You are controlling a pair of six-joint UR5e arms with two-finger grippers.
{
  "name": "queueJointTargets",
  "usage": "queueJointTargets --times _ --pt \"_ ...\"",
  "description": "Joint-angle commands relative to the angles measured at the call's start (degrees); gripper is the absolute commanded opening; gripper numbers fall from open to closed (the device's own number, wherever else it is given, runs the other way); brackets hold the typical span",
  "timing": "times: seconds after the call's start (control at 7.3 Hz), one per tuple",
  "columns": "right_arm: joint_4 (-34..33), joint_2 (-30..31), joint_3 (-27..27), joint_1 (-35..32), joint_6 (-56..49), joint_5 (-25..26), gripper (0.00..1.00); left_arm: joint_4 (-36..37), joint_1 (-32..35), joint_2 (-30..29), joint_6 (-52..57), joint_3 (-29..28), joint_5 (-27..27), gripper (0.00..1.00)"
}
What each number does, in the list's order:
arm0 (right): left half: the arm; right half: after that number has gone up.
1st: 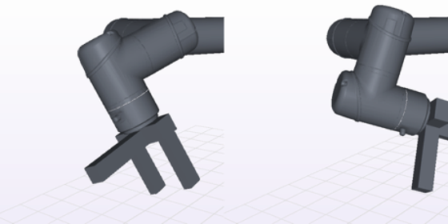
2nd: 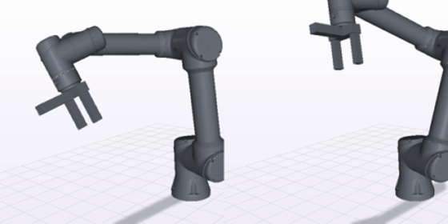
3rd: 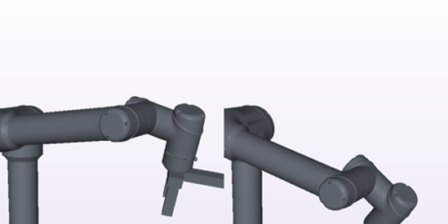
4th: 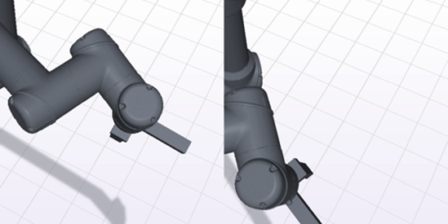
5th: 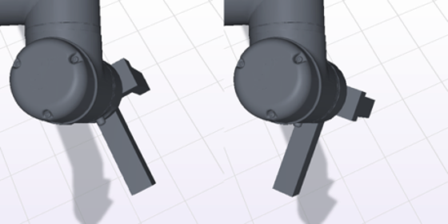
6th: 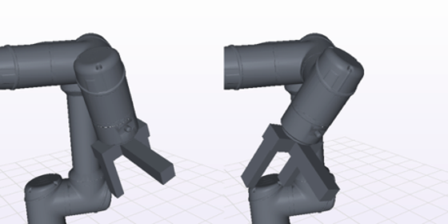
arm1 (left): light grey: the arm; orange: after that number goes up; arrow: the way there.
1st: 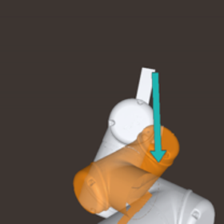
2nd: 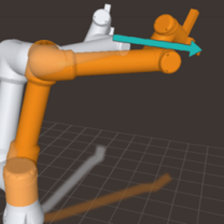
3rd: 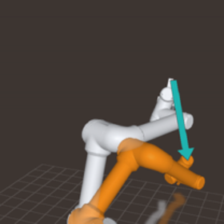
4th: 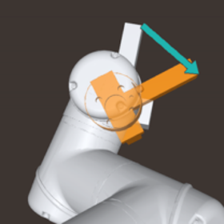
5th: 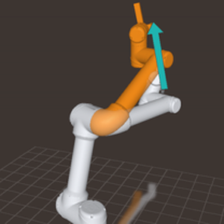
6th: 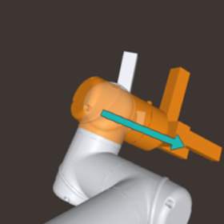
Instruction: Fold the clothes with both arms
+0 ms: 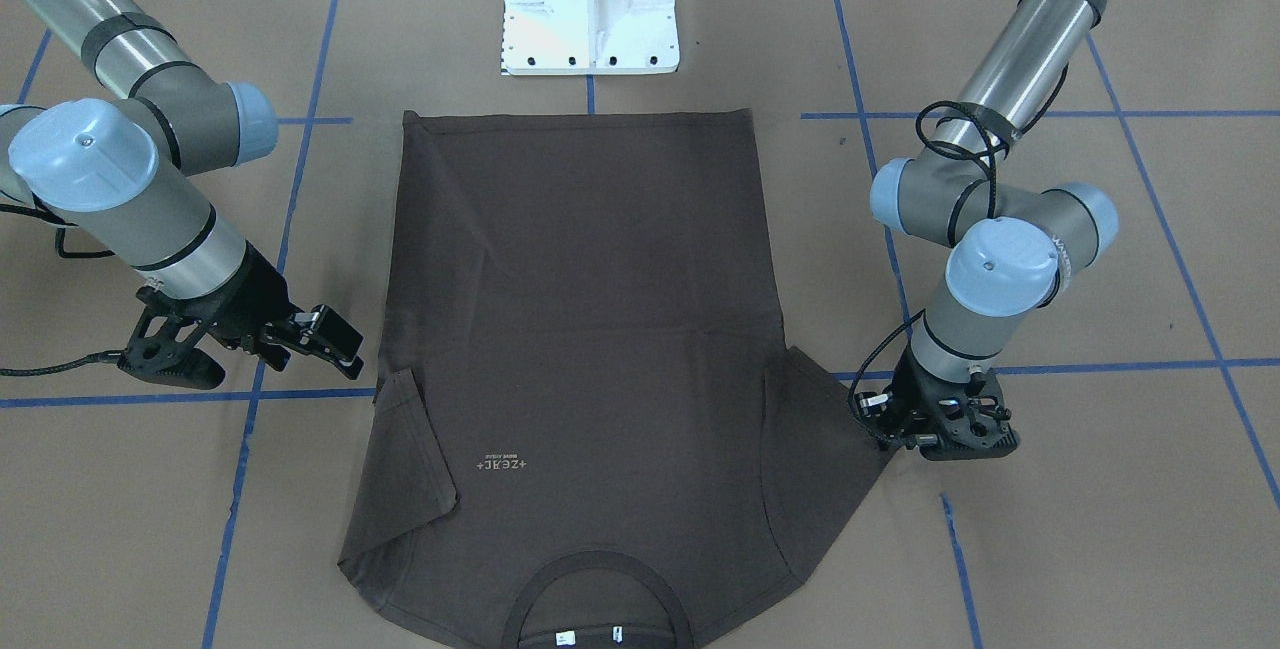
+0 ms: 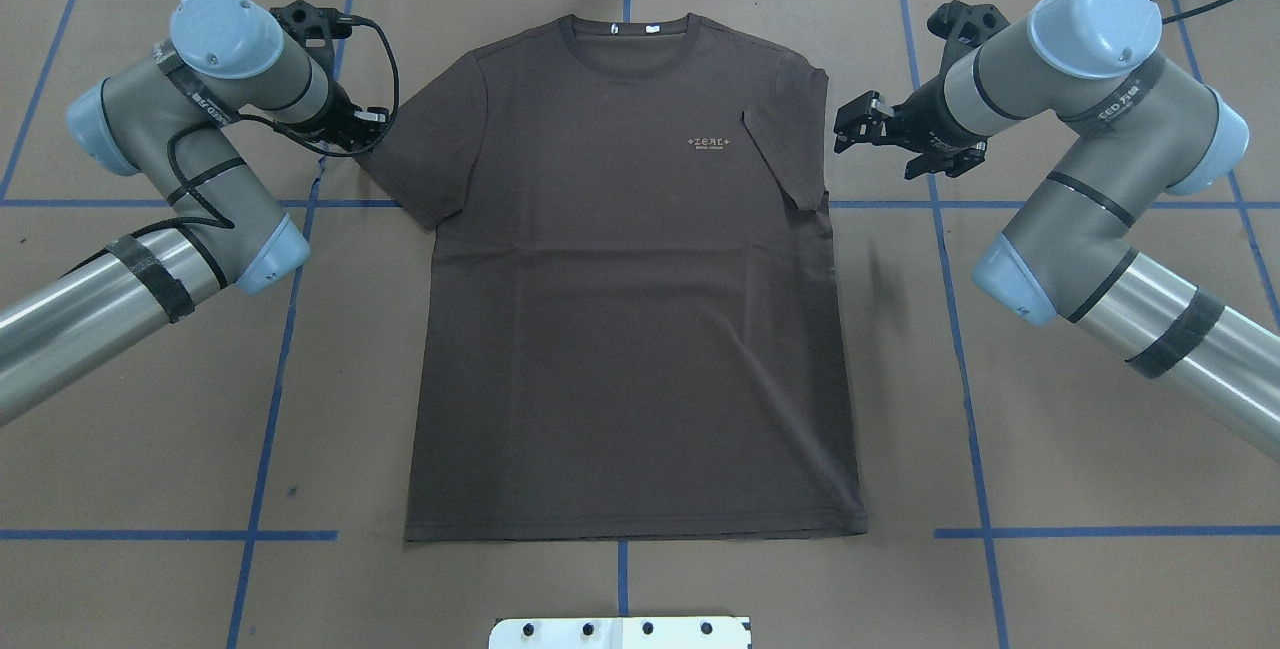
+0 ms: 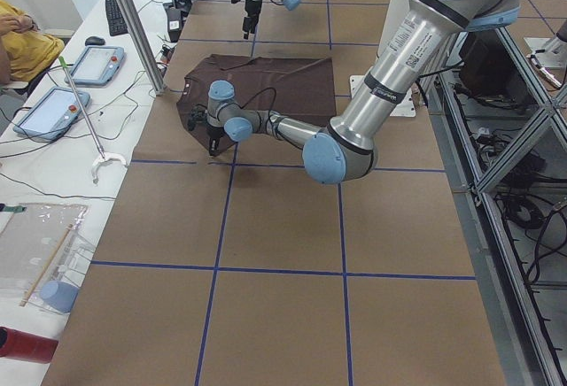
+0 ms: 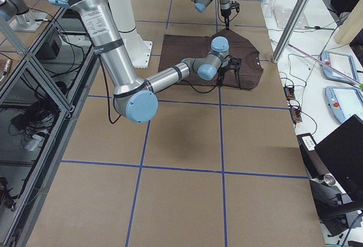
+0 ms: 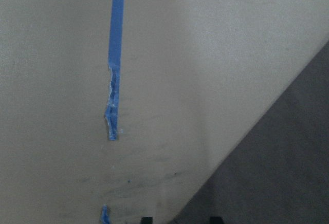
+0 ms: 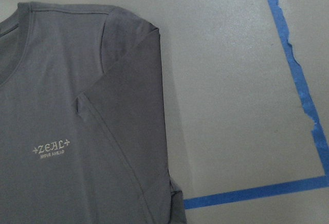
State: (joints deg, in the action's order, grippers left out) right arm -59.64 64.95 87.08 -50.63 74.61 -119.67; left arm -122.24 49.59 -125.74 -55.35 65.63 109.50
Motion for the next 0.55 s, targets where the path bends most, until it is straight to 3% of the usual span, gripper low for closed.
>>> queueJointTargets --times 0.0,0.14,0.41 --pt "-0.13 -0.09 -0.07 0.00 -0.25 0.05 1.00 0.07 -0.19 0.06 -0.11 0.03 -0.86 0.32" --pt "-0.13 -0.09 -0.07 0.00 -0.25 0.05 1.00 0.33 -0.28 -0.03 -0.19 0.03 -0.86 0.00" --pt "-0.22 -0.09 -0.25 0.00 -0.25 0.05 1.00 0.51 -0.28 -0.29 0.15 0.03 -0.86 0.00"
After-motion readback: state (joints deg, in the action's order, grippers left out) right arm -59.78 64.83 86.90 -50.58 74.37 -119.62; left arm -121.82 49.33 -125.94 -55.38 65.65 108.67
